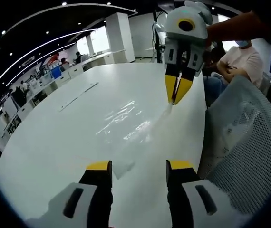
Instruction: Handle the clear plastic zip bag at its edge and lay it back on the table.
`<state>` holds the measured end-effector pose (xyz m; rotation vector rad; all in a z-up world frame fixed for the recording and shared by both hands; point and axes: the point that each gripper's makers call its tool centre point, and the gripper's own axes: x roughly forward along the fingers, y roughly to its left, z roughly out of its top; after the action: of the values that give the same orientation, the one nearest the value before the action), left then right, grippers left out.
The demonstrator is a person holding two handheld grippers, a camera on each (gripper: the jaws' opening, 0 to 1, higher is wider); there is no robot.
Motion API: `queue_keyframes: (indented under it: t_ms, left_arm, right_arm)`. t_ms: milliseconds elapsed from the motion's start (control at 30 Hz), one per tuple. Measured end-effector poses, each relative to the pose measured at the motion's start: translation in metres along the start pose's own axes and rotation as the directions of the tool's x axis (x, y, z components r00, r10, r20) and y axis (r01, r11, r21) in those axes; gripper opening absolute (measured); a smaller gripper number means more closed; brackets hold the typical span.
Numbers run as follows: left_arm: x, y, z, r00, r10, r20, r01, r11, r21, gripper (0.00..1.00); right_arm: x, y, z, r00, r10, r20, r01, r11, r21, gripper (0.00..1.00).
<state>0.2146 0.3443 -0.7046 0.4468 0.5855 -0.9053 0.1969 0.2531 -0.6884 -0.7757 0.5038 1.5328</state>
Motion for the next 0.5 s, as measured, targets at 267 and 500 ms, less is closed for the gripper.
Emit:
queue_keyframes:
  t_ms: [267, 500]
  left_arm:
    - [0.0036, 0.001, -0.0079, 1.0, -0.008, -0.022, 0.009, 1.0, 0.02, 0.27]
    - [0.0023, 0.0008, -0.0098, 0.999, -0.01, -0.035, 0.012, 0.999, 0.051, 0.12]
  right_arm:
    - [-0.0069, -0.0048, 0.005, 0.999, -0.04, 0.025, 0.04, 0.999, -0.01, 0.0]
    - [-0.009, -0.0078, 0.0025, 0.998, -0.055, 0.022, 0.055, 0.998, 0.007, 0.0]
